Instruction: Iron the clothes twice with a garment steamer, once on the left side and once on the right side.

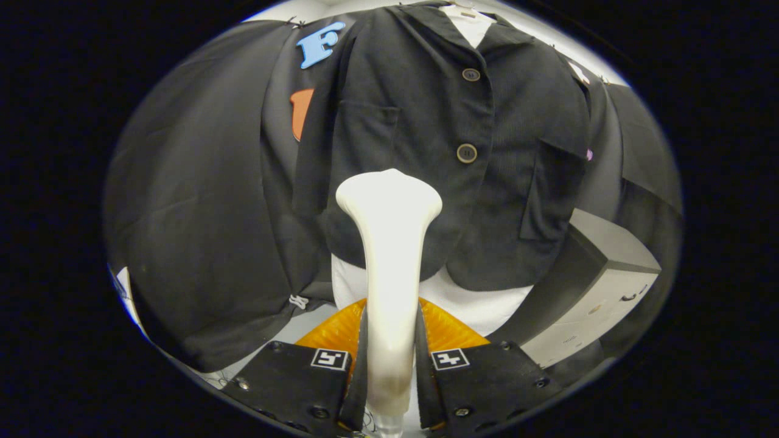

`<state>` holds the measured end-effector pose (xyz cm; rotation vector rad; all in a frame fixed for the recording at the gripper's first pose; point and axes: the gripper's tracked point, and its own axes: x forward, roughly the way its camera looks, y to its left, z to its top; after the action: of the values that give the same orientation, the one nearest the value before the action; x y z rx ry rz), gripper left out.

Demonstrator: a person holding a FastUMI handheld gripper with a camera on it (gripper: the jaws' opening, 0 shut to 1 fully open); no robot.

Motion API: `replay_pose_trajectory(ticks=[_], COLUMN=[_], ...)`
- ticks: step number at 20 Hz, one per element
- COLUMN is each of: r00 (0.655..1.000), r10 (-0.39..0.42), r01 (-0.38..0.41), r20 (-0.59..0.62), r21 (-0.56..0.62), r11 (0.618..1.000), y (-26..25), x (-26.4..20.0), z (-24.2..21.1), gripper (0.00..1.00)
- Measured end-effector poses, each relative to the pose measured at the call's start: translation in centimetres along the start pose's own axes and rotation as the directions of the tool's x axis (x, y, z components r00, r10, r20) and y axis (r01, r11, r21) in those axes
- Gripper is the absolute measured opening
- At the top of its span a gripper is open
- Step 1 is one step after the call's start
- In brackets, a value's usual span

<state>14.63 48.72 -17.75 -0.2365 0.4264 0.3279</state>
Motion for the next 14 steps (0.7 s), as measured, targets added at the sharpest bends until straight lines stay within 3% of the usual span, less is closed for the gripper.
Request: replay_pose_trajectory(ticks=[6, 14], r00=[0.997, 0.998], r10=[0.018, 0.049], r01=[-0.019, -0.049], r20=[-0.072, -0.044], r21=[-0.020, 0.002], r11=[1.000, 0.999], y=[0.5, -1.1], x=[0.8, -1.7], z=[-4.3, -2.2], gripper=[0.36, 0.36])
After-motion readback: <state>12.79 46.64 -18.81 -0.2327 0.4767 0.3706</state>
